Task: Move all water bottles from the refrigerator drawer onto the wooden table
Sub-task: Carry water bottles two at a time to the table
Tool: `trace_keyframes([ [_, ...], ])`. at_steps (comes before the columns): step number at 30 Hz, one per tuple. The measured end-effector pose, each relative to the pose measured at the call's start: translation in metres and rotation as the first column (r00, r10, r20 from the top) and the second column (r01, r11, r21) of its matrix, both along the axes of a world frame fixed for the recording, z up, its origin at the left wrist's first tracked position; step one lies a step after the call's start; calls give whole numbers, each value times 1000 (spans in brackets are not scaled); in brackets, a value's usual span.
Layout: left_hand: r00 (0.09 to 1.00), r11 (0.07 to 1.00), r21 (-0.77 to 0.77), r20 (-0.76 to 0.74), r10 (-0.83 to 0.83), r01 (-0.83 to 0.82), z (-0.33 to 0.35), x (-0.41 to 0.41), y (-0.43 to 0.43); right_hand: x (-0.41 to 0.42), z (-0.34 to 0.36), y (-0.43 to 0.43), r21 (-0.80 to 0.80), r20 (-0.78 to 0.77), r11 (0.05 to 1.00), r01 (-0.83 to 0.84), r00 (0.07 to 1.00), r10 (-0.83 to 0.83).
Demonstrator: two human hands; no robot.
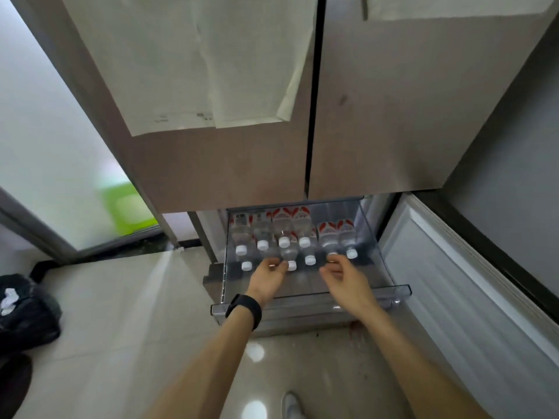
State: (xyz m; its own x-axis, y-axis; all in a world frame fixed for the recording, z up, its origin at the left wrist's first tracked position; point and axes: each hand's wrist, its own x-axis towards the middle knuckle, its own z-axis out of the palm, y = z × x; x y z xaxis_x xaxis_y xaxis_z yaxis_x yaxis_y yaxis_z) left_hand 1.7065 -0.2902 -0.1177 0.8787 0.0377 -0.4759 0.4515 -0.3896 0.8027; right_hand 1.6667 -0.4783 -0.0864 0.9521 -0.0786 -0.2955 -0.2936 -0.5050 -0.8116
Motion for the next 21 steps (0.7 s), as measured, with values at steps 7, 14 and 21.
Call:
trace_keyframes([
  [7, 978, 985, -142, -196, 68, -96, -33, 77, -14, 88, -47, 17, 108, -220, 985, 132, 970, -106],
  [14, 929, 943, -210, -321, 184, -260, -97, 128, -16, 144, -77, 32, 387, -456, 828, 406, 865, -211],
  [21, 927, 904, -284, -293, 236, -320, -84, 120, -20, 149, -85, 35, 510, -446, 752, 418, 876, -185],
])
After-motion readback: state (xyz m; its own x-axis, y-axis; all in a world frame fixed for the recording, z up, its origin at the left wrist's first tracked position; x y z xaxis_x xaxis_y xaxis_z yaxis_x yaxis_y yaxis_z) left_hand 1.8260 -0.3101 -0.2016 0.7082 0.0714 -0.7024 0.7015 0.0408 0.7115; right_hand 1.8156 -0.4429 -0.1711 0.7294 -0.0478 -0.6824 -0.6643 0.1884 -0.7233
